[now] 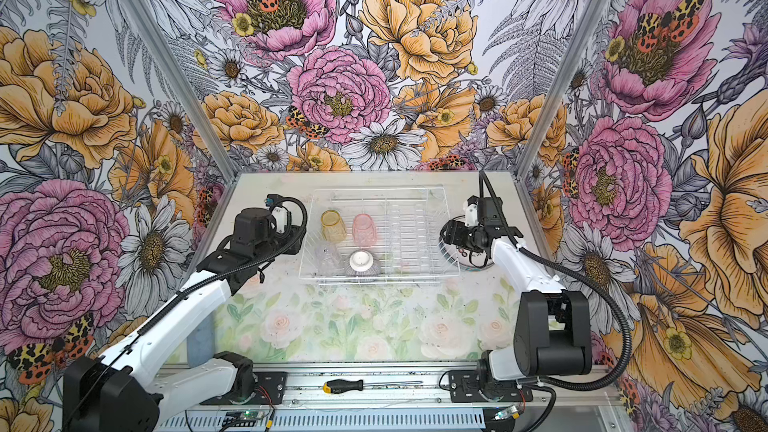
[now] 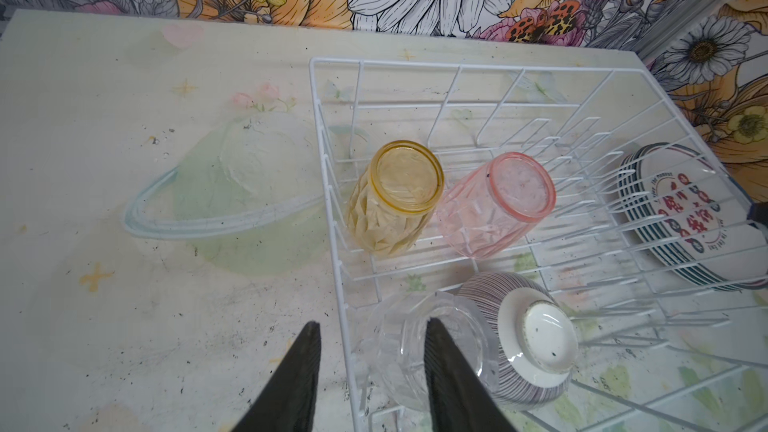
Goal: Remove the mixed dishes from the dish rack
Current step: 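Move the left gripper over the rack toward the pink glass, then lower the left gripper around the upside-down pink glass in the rack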
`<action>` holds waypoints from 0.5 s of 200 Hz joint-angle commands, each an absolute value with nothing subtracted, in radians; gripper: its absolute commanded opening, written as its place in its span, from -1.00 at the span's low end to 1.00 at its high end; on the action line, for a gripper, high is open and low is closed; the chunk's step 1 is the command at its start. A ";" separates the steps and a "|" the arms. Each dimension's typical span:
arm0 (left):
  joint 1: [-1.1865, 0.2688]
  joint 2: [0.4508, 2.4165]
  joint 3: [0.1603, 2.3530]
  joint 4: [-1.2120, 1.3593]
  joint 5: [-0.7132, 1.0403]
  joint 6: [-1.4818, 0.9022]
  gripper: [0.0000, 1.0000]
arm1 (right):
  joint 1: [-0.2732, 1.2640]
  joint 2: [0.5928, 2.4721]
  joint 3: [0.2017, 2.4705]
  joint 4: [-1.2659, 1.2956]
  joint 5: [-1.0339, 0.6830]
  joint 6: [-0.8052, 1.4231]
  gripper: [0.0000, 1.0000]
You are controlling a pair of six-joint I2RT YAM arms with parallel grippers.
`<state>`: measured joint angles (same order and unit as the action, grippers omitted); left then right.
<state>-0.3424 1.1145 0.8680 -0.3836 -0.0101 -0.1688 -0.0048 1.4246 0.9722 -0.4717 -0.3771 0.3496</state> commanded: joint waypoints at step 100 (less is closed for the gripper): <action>-0.479 1.247 1.053 -0.377 0.011 -0.063 -0.21 | -0.001 1.333 1.002 -0.461 -0.364 0.359 0.45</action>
<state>-0.4686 1.2243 0.9928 -0.3683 -0.0532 -0.0891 -0.0048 1.3525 0.9916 -0.4709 -0.3664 0.3500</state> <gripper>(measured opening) 0.395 0.726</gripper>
